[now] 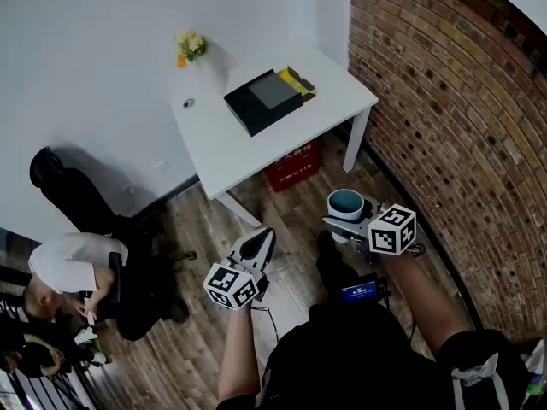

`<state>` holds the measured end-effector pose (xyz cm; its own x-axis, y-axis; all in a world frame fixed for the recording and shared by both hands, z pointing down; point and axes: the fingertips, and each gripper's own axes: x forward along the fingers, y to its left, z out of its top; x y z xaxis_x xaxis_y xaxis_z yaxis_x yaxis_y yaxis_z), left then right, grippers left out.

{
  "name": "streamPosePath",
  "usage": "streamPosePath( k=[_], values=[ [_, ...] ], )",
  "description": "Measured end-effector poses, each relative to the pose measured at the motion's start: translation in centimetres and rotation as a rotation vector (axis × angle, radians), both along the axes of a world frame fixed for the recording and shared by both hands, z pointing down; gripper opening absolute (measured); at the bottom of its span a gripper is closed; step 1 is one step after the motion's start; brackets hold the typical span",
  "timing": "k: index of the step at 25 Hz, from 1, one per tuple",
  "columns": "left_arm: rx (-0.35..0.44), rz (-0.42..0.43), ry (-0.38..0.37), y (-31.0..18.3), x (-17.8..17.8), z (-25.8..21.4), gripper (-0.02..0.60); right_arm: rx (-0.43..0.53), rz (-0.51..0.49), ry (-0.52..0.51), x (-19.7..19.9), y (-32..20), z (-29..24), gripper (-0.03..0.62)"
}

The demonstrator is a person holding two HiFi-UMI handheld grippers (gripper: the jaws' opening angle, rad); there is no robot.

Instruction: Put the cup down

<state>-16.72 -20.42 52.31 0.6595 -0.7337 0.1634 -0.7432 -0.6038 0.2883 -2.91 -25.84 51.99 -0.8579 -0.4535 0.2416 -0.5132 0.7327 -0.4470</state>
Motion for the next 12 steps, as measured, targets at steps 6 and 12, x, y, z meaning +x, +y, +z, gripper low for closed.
streamPosePath(
  k=[6,12],
  values=[
    [-0.007,-0.021,-0.025,-9.5,-0.7,0.9,0.008,0.004,-0.045,-0.046,-2.5,-11.0,0.8,0.402],
    [0.005,-0.06,-0.027,-20.1,-2.1,-0.8,0.008,0.009,-0.124,-0.058,-5.4,-21.3,-0.2,0.402]
  ],
)
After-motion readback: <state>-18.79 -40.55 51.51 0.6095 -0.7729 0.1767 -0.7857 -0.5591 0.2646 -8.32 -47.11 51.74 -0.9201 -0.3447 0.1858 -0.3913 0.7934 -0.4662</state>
